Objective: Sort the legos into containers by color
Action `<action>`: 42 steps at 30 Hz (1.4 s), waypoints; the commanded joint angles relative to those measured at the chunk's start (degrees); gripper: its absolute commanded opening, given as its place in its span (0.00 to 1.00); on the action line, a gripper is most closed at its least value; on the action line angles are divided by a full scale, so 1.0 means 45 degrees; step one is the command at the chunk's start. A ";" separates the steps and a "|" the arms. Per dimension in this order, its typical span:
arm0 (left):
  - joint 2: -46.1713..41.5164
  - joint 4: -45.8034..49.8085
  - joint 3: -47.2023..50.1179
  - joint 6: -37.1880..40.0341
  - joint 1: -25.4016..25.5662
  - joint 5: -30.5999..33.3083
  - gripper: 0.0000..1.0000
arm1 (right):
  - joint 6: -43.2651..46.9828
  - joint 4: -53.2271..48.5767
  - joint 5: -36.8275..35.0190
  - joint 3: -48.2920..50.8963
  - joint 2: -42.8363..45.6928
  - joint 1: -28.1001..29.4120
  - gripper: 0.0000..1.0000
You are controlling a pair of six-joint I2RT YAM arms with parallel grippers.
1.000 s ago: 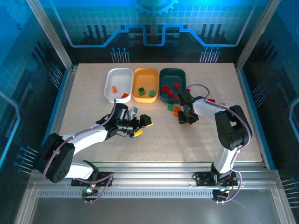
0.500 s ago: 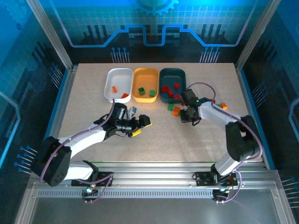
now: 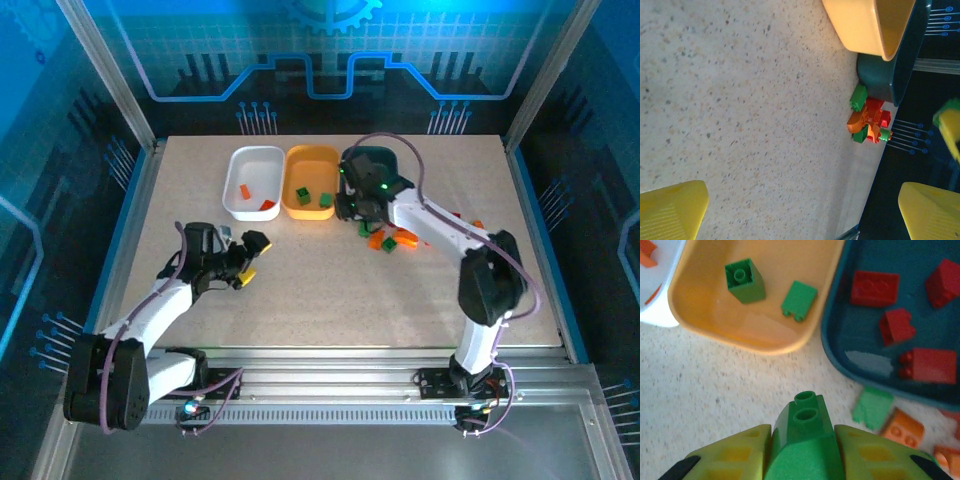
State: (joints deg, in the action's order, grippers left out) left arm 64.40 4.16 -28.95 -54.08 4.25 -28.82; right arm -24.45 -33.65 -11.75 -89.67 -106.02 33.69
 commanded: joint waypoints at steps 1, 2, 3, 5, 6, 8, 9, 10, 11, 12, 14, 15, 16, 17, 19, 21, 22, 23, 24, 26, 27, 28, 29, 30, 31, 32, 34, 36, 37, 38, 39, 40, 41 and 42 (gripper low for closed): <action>-0.0545 0.0503 0.0359 -0.0072 -0.0142 -0.0627 0.99 | -0.0071 -0.0071 0.0040 -0.1678 -0.1559 0.0112 0.30; -0.0599 0.0465 0.0449 -0.0069 -0.0144 -0.0753 0.99 | -0.0020 -0.0108 0.0096 -0.2174 -0.2067 0.0100 0.30; -0.0629 0.0418 0.0511 -0.0053 -0.0138 -0.0875 0.99 | 0.0036 -0.0180 0.0102 -0.2788 -0.2505 0.0100 0.30; -0.0620 0.0379 0.0535 0.0115 -0.0124 -0.1241 0.99 | 0.0139 -0.0572 0.0091 -0.3998 -0.3516 0.0105 0.30; -0.0585 0.0417 0.0516 0.0215 -0.0124 -0.1367 0.99 | 0.0191 -0.0767 0.0074 -0.4525 -0.3928 0.0110 0.30; -0.0578 0.0524 0.0442 0.0497 -0.0124 -0.1593 0.99 | 0.0215 -0.1181 0.0063 -0.5740 -0.4776 0.0110 0.30; -0.0571 0.0591 0.0418 0.0614 -0.0124 -0.1649 0.99 | 0.0265 -0.1407 0.0100 -0.6334 -0.5139 0.0110 0.30; -0.0571 0.0665 0.0389 0.0721 -0.0124 -0.1689 0.99 | 0.0315 -0.1819 0.0130 -0.7073 -0.5596 0.0129 0.31; -0.0570 0.0674 0.0362 0.0811 -0.0124 -0.1751 0.99 | 0.0386 -0.2234 0.0100 -0.7805 -0.5970 0.0148 0.34; -0.0576 0.0699 0.0325 0.0878 -0.0124 -0.1792 0.99 | 0.0412 -0.2665 0.0041 -0.8425 -0.6445 0.0145 0.43; -0.0588 0.0737 0.0199 0.0971 -0.0124 -0.1973 0.99 | 0.0364 -0.3515 -0.0039 -0.9582 -0.7011 0.0159 0.56; -0.0617 0.0752 0.0138 0.1018 -0.0105 -0.2058 0.99 | 0.0364 -0.3674 -0.0126 -0.9793 -0.7054 0.0174 0.59; -0.0639 0.0777 0.0044 0.1035 -0.0105 -0.2122 0.99 | 0.0364 -0.3742 -0.0244 -0.9840 -0.6948 0.0188 0.61; -0.0673 0.0844 -0.0054 0.1071 -0.0105 -0.2150 0.99 | 0.0359 -0.3760 -0.0325 -0.9735 -0.6733 0.0208 0.61; -0.0809 0.0940 -0.0232 0.1101 -0.0076 -0.2170 0.99 | 0.0356 -0.3512 -0.0623 -0.8789 -0.5702 0.0258 0.61; -0.0966 0.0969 -0.0341 0.1101 0.0018 -0.2124 0.99 | 0.0137 -0.2600 -0.1066 -0.6518 -0.4084 0.0306 0.61; -0.1057 0.0969 -0.0344 0.1098 0.0130 -0.2060 0.99 | -0.0147 -0.2126 -0.1363 -0.5068 -0.3186 0.0306 0.60; -0.1120 0.0963 -0.0344 0.1091 0.0289 -0.1956 0.99 | -0.0505 -0.1749 -0.1637 -0.3823 -0.2392 0.0288 0.59; -0.1181 0.0902 -0.0335 0.1098 0.0538 -0.1792 0.99 | -0.0834 -0.1408 -0.1865 -0.2556 -0.1630 0.0269 0.57; -0.1178 0.0663 -0.0219 0.1033 0.1379 -0.1247 0.99 | -0.1544 -0.0759 -0.2307 0.0214 -0.0020 0.0203 0.47; -0.1109 0.0409 -0.0143 0.0950 0.1824 -0.0971 0.99 | -0.1871 -0.0528 -0.2428 0.1409 0.0657 0.0156 0.40; -0.0960 0.0064 -0.0063 0.0832 0.2397 -0.0667 0.99 | -0.2094 -0.0350 -0.2463 0.2264 0.1155 0.0056 0.36; -0.0724 -0.0307 -0.0013 0.0715 0.2948 -0.0436 0.99 | -0.2301 -0.0206 -0.2342 0.3223 0.1678 -0.0065 0.33; -0.0469 -0.0647 -0.0009 0.0587 0.3346 -0.0349 0.99 | -0.2319 -0.0089 -0.2145 0.3870 0.1990 -0.0200 0.30; -0.0132 -0.1021 -0.0022 0.0451 0.3712 -0.0330 0.99 | -0.2383 -0.0086 -0.2100 0.4428 0.2236 -0.0356 0.28; 0.0236 -0.1374 -0.0050 0.0298 0.3980 -0.0305 0.99 | -0.2464 -0.0184 -0.2098 0.4837 0.2361 -0.0503 0.28; 0.0824 -0.1832 -0.0172 0.0172 0.4382 -0.0192 0.99 | -0.2414 -0.0184 -0.1792 0.5383 0.2457 -0.0853 0.29; 0.1318 -0.2054 -0.0354 0.0113 0.4666 -0.0128 0.99 | -0.2433 -0.0068 -0.1496 0.5635 0.2409 -0.1213 0.32; 0.1520 -0.2137 -0.0463 0.0097 0.4761 -0.0120 0.99 | -0.2522 -0.0011 -0.1443 0.5682 0.2392 -0.1383 0.37; 0.1684 -0.2203 -0.0567 0.0052 0.4853 -0.0132 0.99 | -0.2615 0.0105 -0.1297 0.5688 0.2354 -0.1627 0.41; 0.1755 -0.2229 -0.0640 0.0045 0.4943 -0.0088 0.99 | -0.2731 0.0268 -0.1136 0.5694 0.2303 -0.1831 0.45; 0.1801 -0.2236 -0.0709 0.0022 0.5043 -0.0027 0.99 | -0.2883 0.0445 -0.0943 0.5679 0.2226 -0.2042 0.48; 0.1802 -0.2235 -0.0768 0.0020 0.5128 0.0056 0.99 | -0.3017 0.0635 -0.0727 0.5625 0.2065 -0.2271 0.49; 0.1787 -0.2205 -0.0793 0.0010 0.5220 0.0121 0.99 | -0.3098 0.0795 -0.0533 0.5595 0.1934 -0.2421 0.50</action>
State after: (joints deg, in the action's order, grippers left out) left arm 72.27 -3.33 -30.15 -53.30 26.68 -29.65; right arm -35.90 -33.71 -17.17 -64.10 -95.90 24.64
